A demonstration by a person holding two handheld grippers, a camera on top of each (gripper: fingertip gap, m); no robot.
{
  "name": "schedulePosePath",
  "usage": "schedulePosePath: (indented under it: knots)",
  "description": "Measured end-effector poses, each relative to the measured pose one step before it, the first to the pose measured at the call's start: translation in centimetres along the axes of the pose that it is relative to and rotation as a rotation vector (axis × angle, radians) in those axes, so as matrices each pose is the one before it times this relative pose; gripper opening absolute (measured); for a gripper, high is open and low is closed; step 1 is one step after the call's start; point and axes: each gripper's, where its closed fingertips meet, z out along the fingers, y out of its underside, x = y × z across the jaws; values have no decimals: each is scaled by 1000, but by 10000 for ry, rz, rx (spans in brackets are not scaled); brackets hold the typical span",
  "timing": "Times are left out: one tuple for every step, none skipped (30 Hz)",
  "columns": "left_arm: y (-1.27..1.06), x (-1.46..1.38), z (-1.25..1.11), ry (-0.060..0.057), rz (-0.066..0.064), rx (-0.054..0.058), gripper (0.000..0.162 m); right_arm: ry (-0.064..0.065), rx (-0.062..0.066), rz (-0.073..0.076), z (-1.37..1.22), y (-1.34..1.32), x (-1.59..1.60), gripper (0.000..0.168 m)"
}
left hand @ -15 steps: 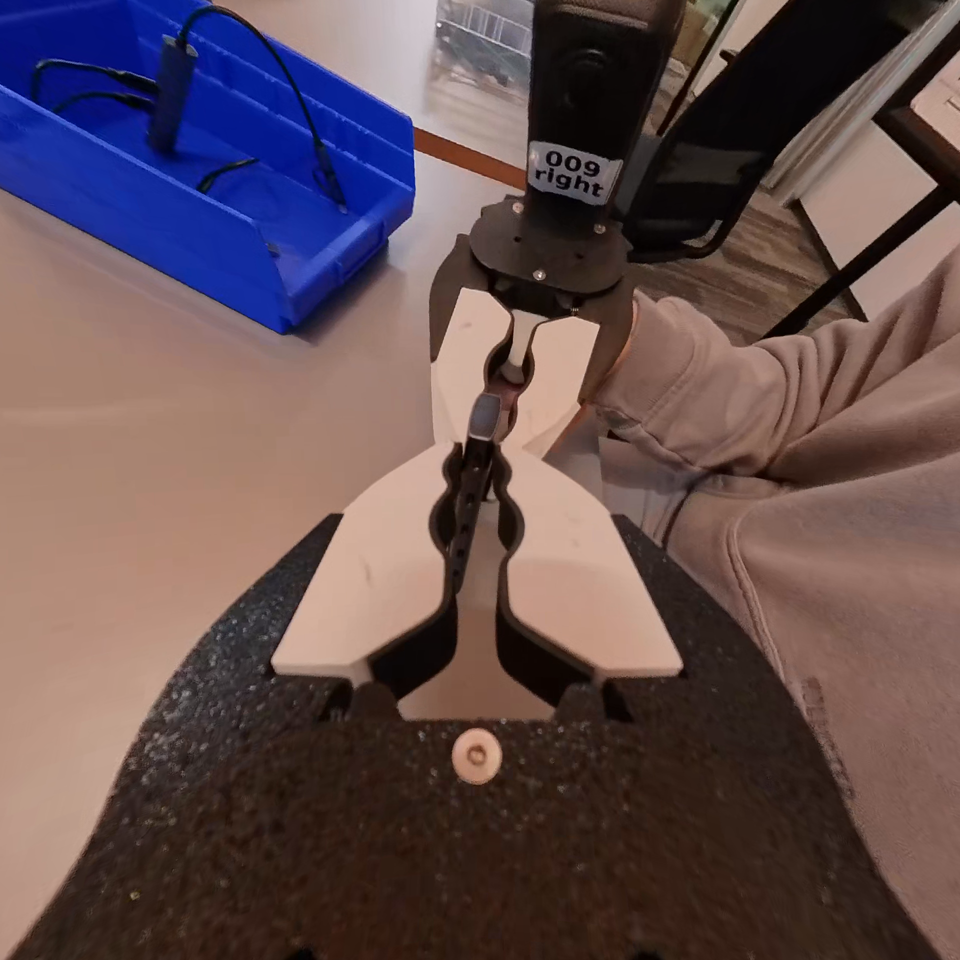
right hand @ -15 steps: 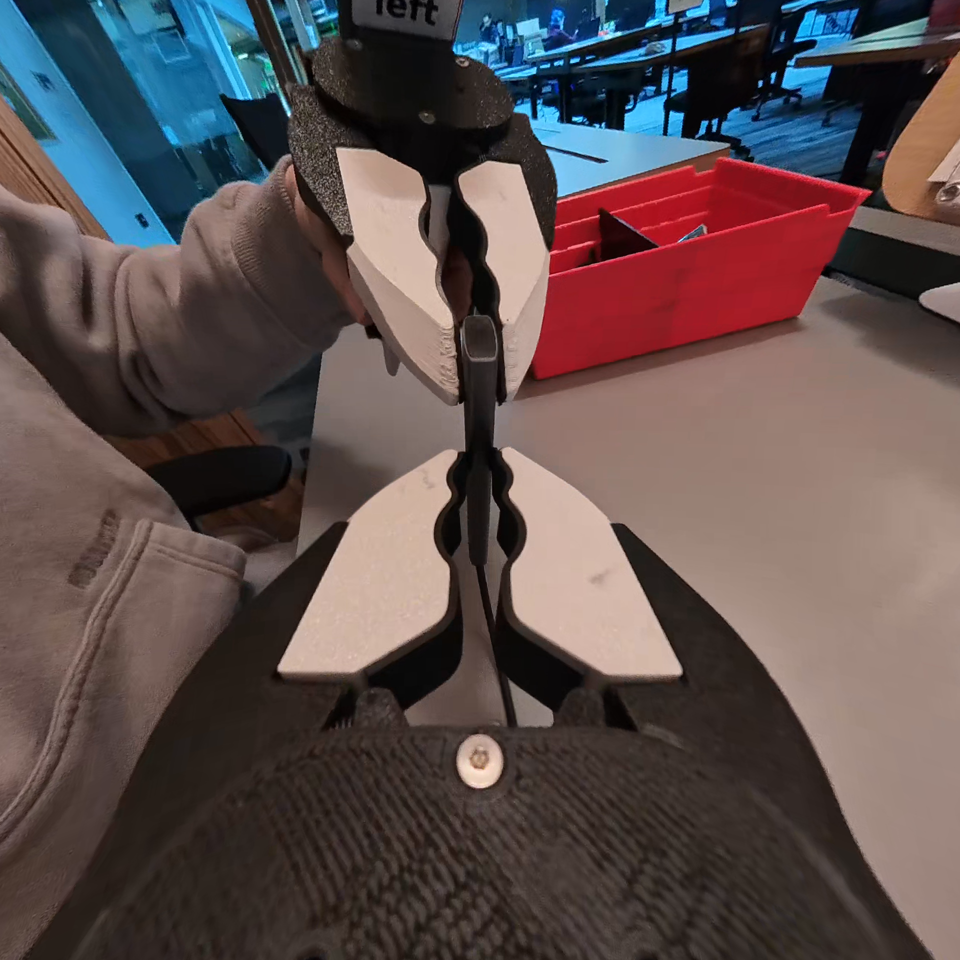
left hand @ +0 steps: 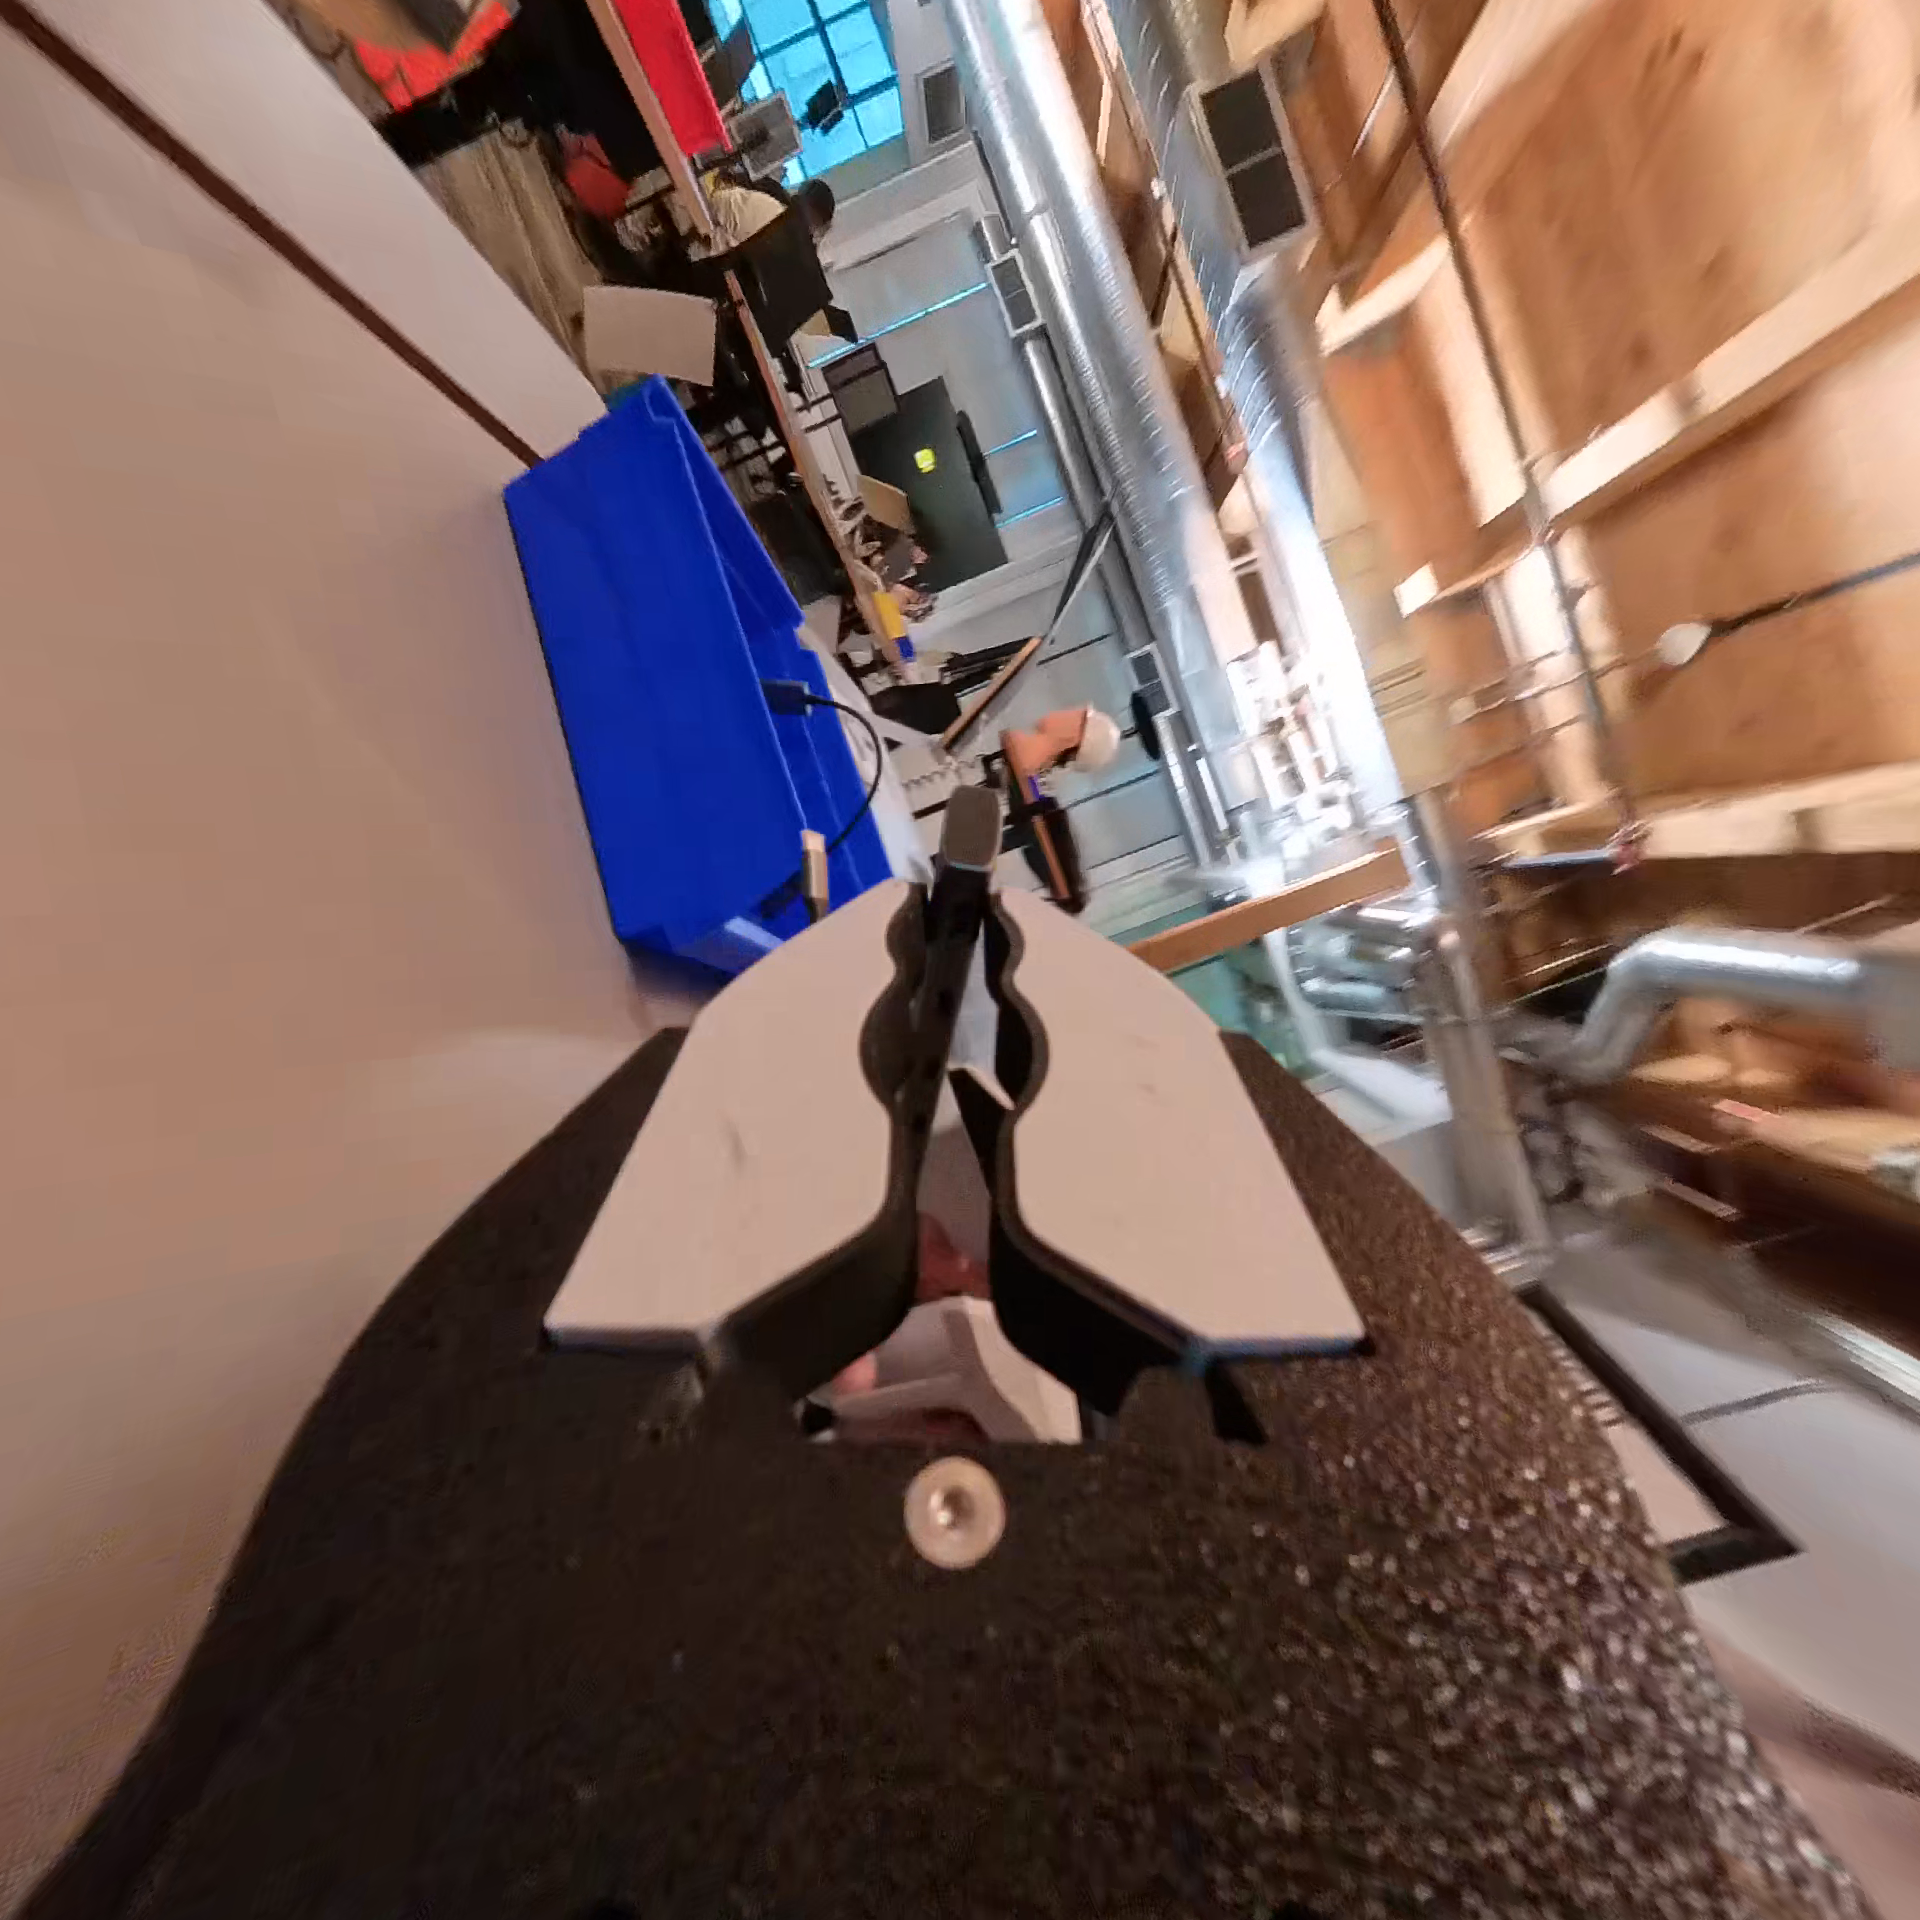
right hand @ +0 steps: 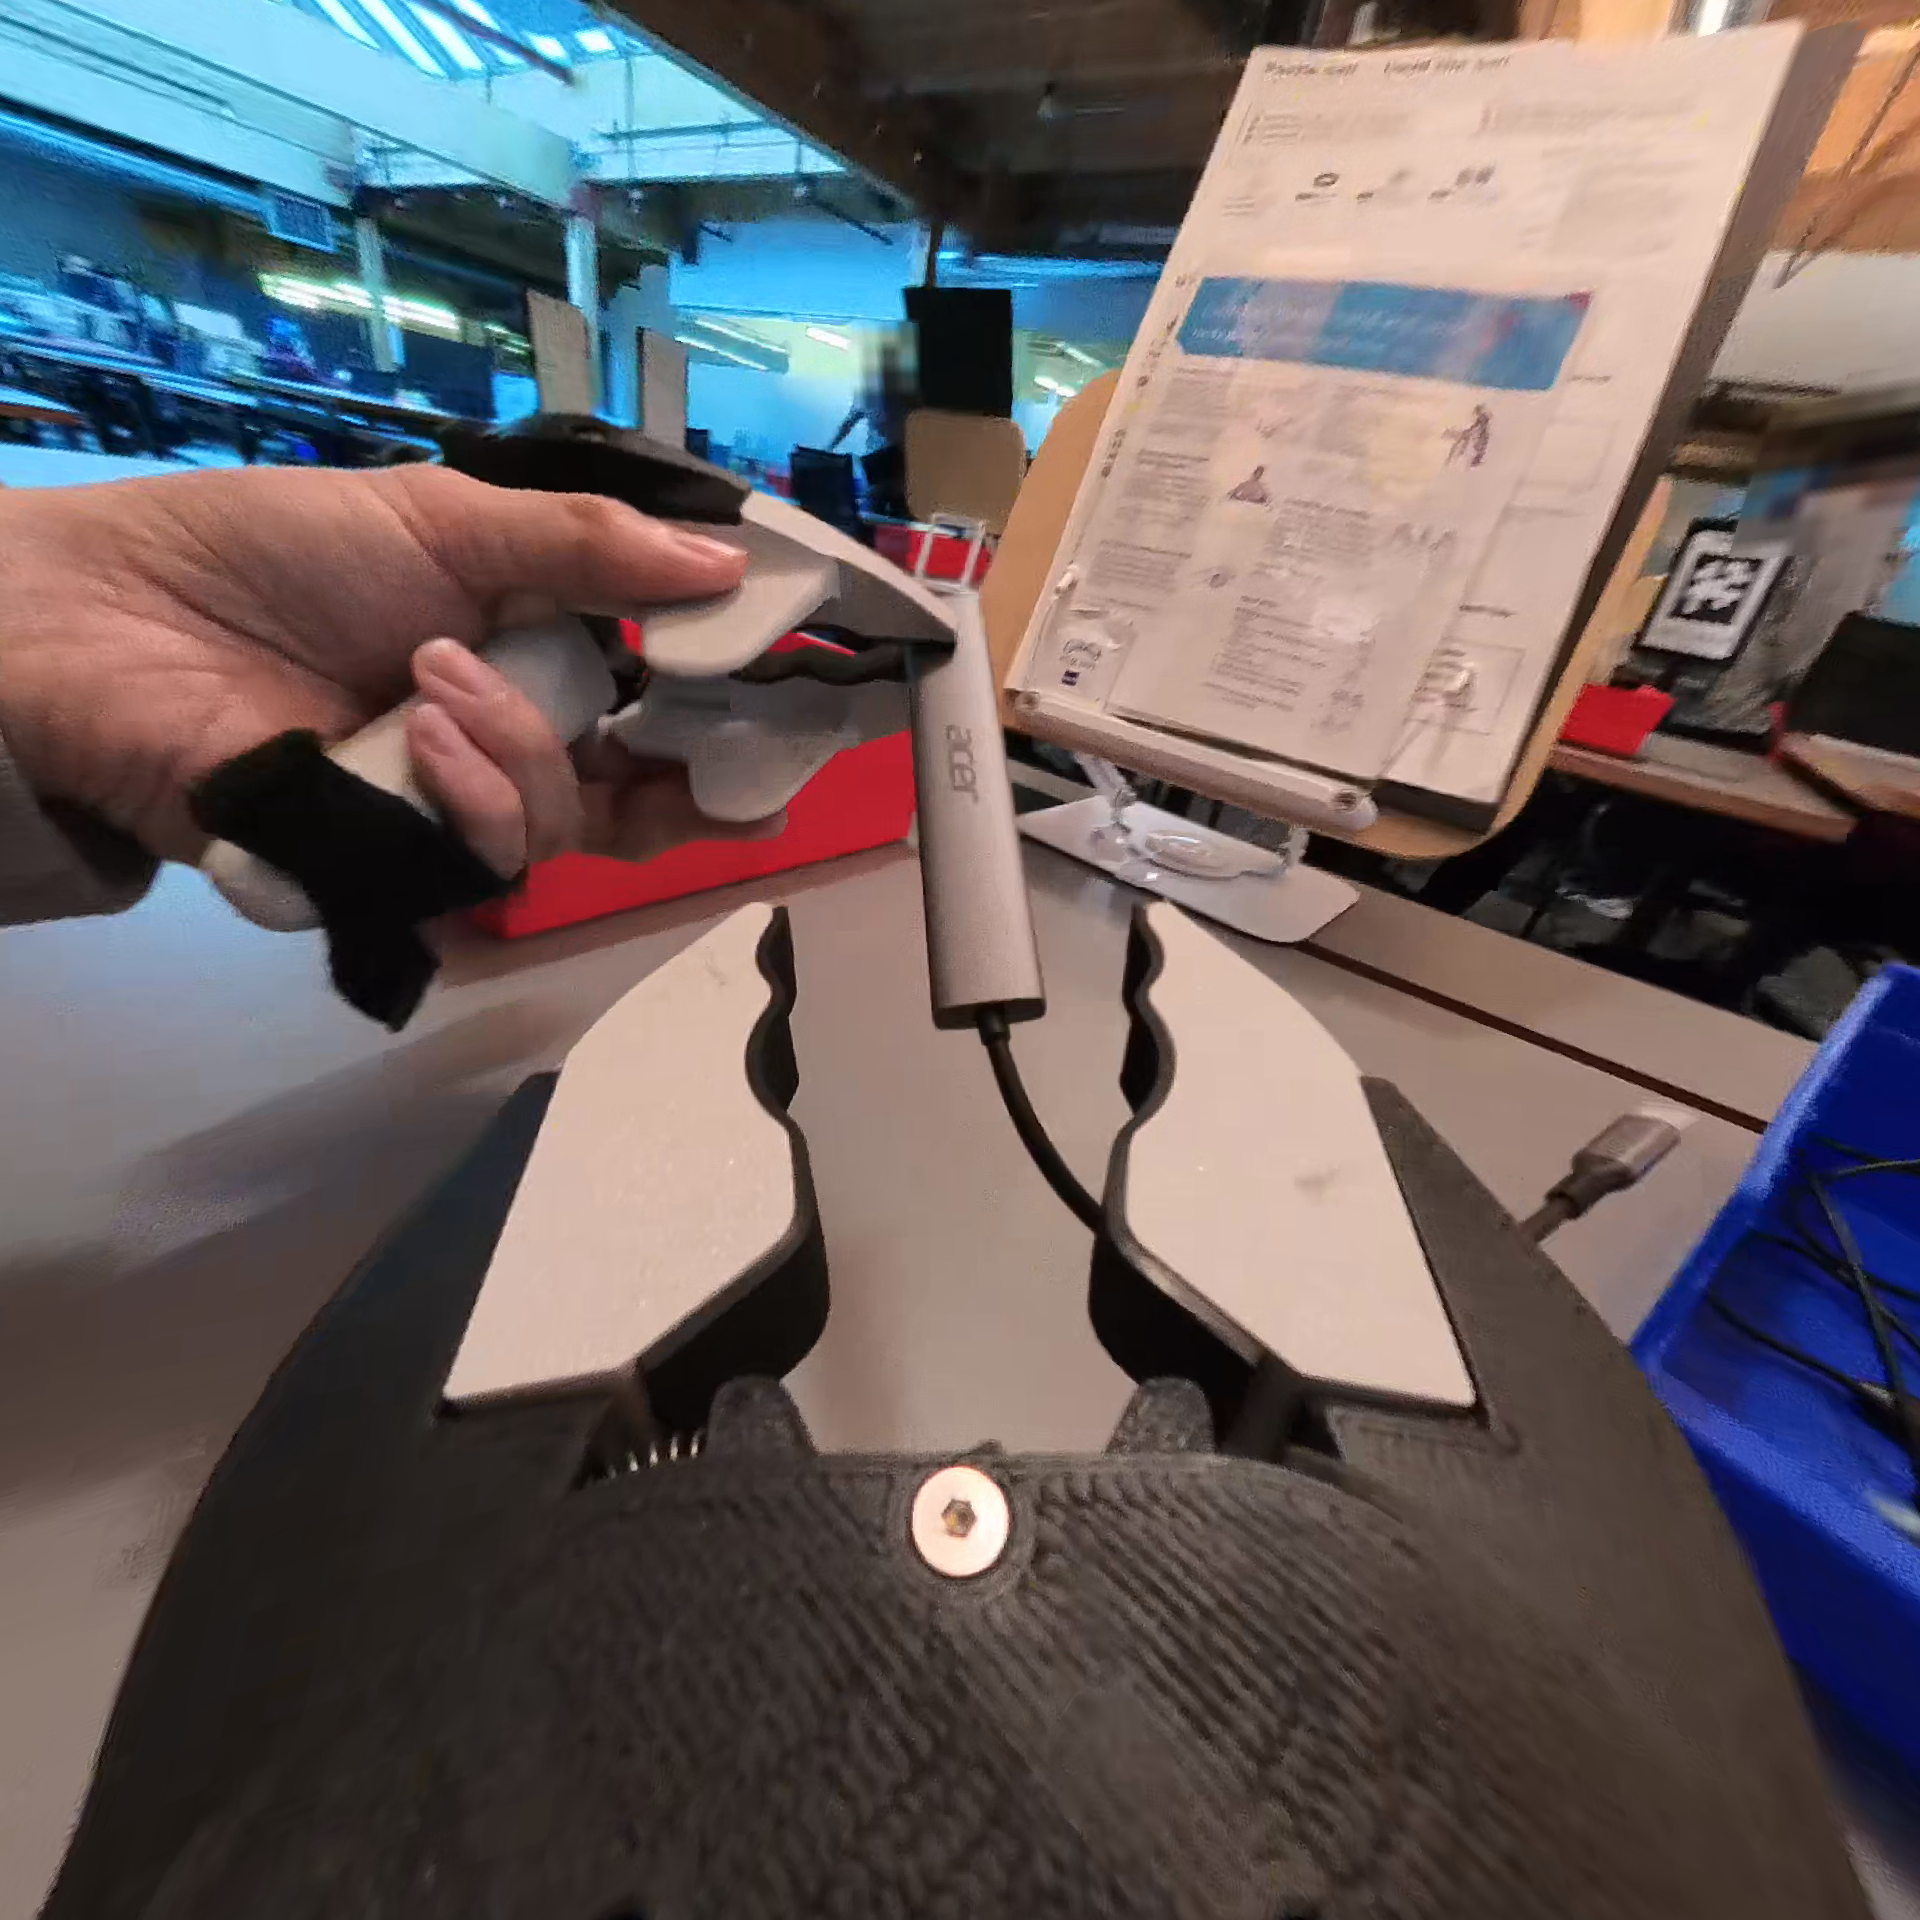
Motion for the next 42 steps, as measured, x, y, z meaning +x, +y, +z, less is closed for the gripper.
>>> schedulePosePath:
  knots:
    - [355, -294, 95, 123, -453, -20, 9, 158, 23, -285, 10, 119, 305, 65]
    - [556, -266, 146, 94, -286, -200, 9, -100, 8, -322, 58, 108, 67, 65]
    - [539, -158, 155, 119, -312, -193, 9, -85, -95, -234, 34, 242, 145, 61]
    - [343, 21, 141, 197, -408, -68, 9, 59, -59, -102, -16, 216, 363, 61]
    - [265, 82, 137, 200, -354, -65, 9, -154, 68, -80, -46, 99, 73, 59]
    - [160, 67, 130, 146, -235, -28, 9, -277, 119, -74, -74, 121, -147, 53]
    - [12, -53, 94, 24, -151, 57, 9, -55, 123, -31, -175, 120, 77, 48]
    - [-10, -195, 107, -91, -21, 39, 9, -77, 264, -61, -269, -166, -48, 41]
    - [44, -172, 114, -68, -31, 0, 9, -76, 279, -102, -261, -234, -141, 34]
    - [58, -95, 121, -5, -169, 25, 9, 56, 113, -91, -175, -21, -31, 31]
    - [60, -125, 128, -44, -117, 51, 9, 78, 34, -90, -96, 110, -25, 29]
    - [69, -188, 125, -102, -10, 39, 9, 27, 98, -95, -84, 7, -95, 29]
    - [42, -217, 114, -108, -37, 40, 9, 72, 102, -62, -87, -13, -1, 28]
    - [0, -150, 99, -53, -99, 60, 9, 78, 19, -20, -57, 81, 80, 28]
    - [2, -109, 78, 2, -117, 33, 9, 1, -20, 30, -5, 145, 41, 28]
    - [3, -130, 65, -23, -103, 36, 9, -79, 70, 85, -33, 18, -20, 26]
    - [-3, -159, 44, -38, -81, 55, 9, -73, 68, 135, -27, -24, 10, 24]
    - [7, -131, 54, -18, -73, 48, 9, 4, 16, 141, -18, 20, 82, 24]
    - [-24, -192, 24, -55, -35, 61, 9, -45, -21, 182, 14, 95, -14, 24]
    - [-75, -255, 9, -113, 31, 62, 9, -76, -97, 244, 29, 225, -51, 24]
    - [-76, -233, 4, -105, 3, 67, 10, -15, -126, 192, 47, 332, 7, 24]
    - [-87, -216, -4, -108, -13, 72, 9, 29, -175, 216, 49, 367, 16, 23]
    - [-57, -235, -12, -195, 216, 21, 10, -15, -124, 309, 29, 184, -2, 24]
    - [-5, -151, -19, -244, 600, -68, 10, -40, 16, 326, -8, -21, 23, 24]
    - [25, 63, -53, -238, 879, -133, 11, -26, 92, 330, -31, -117, 116, 24]
    - [-31, 369, -193, -231, 1034, -96, 16, 145, 89, 365, -68, -81, 450, 24]
    - [-200, 819, -377, -142, 1237, 15, 20, 165, 116, 386, -150, -107, 631, 24]
    - [-444, 1112, -554, -62, 1386, 58, 21, 15, 121, 388, -183, -141, 501, 24]
    - [-669, 1068, -738, -109, 1361, 34, 23, -82, 97, 340, -170, -118, 339, 24]
    - [-910, 889, -936, -150, 1301, 37, 24, 52, 94, 215, -143, -123, 397, 24]
    - [-1063, 656, -1109, -119, 1270, 13, 24, 95, 73, 87, -84, -103, 321, 24]
    - [-1069, 75, -1278, -254, 1180, -78, 24, 22, 32, 34, -18, -38, 138, 24]
    - [-943, -812, -1462, -564, 1063, -199, 24, -125, 11, 38, 27, -6, -102, 24]
    - [-616, -1521, -1560, -697, 1017, -364, 24, -116, 30, 19, -12, -28, -115, 24]
    - [-99, -1947, -1544, -663, 947, -553, 24, 21, 99, 48, -70, -112, 87, 24]
    - [468, -2232, -1456, -636, 798, -715, 23, 62, 87, 143, -75, -98, 226, 24]
    - [1064, -2210, -1260, -489, 722, -872, 22, -36, 46, 221, -49, -53, 187, 24]
    - [1714, -1950, -1002, -279, 692, -1048, 22, -84, 22, 208, -19, -29, 121, 24]
    - [2450, -1812, -702, -244, 465, -1296, 22, -14, 18, 113, -7, -25, 112, 24]
    - [3009, -1642, -345, -199, 149, -1565, 22, 29, -15, -19, 39, 22, 40, 24]
    - [2877, -1440, 50, -145, -15, -1478, 22, -43, -86, -121, 108, 115, -162, 24]
    - [2175, -1150, 398, -91, -78, -985, 22, -101, -158, -169, 154, 197, -296, 23]
